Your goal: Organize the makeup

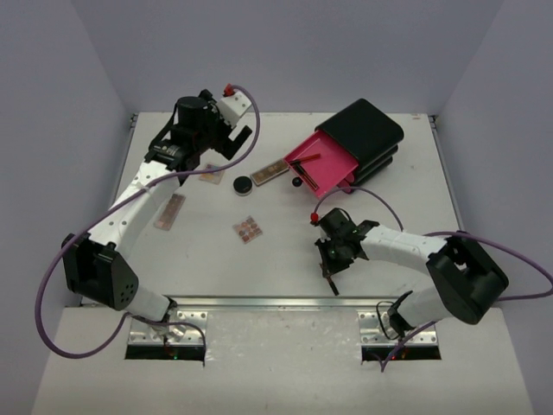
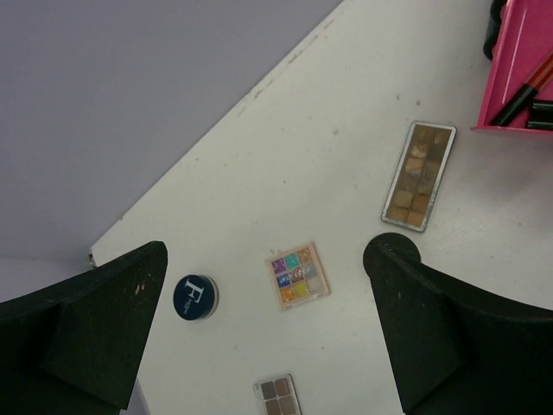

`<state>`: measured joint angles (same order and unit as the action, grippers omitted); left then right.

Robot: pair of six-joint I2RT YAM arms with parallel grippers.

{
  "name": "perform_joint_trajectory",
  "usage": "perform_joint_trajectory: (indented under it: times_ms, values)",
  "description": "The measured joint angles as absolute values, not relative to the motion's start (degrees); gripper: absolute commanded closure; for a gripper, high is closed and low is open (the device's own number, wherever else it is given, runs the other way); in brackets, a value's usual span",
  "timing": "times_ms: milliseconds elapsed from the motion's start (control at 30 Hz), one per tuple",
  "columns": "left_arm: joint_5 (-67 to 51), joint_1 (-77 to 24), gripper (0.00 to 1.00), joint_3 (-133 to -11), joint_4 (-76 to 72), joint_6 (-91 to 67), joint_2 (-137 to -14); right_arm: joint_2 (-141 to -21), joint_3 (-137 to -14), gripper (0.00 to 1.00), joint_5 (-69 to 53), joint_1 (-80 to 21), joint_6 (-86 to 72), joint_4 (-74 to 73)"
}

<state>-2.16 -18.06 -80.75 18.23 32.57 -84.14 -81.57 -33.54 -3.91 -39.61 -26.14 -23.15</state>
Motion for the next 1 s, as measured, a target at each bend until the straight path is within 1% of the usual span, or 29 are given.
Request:
perform_joint_trajectory:
  times_ms: [200, 333, 433, 500, 600, 733, 767, 900, 1000]
  values:
    - [-6.7, -16.0, 0.01, -75.3, 18.7, 30.6, -80.8, -82.7, -35.1, 1.0, -1.8, -41.1, -25.5, -23.1]
    - [-8.8, -12.4, 0.01, -72.5, 18.5, 29.8, -79.2, -80.1, -36.9, 1.0, 0.0, -42.5, -20.2, -25.0]
    - [-9.3, -10.4, 0.01, -70.9, 17.9, 29.7, -79.1, -76.7, -42.4, 1.0, -0.7, -43.6, -14.4, -25.8]
    - [-9.4, -9.7, 0.01, -69.8, 17.7, 29.7, -79.1, -75.8, -49.2, 1.0, -1.0, -44.1, -10.5, -25.3]
    - [-9.8, -9.7, 0.01, -69.1, 17.7, 29.9, -79.4, -78.5, -64.1, 1.0, 1.2, -43.9, -4.8, -22.4]
    - [-10.6, -9.7, 0.01, -69.1, 16.3, 30.1, -81.1, -91.5, -90.1, 1.0, 8.1, -41.5, 2.4, -19.0]
    - [-10.8, -9.7, 0.01, -69.1, 16.0, 30.1, -81.9, -94.6, -94.6, 1.0, 9.3, -40.4, 3.6, -17.3]
    - [-12.0, -9.7, 0.01, -69.4, 15.5, 29.7, -85.6, -105.6, -106.1, 1.0, 13.3, -34.9, 6.2, -18.3]
    - [-13.1, -9.7, 0.03, -70.0, 15.7, 29.0, -87.9, -111.8, -108.1, 1.0, 14.7, -31.2, 6.8, -20.1]
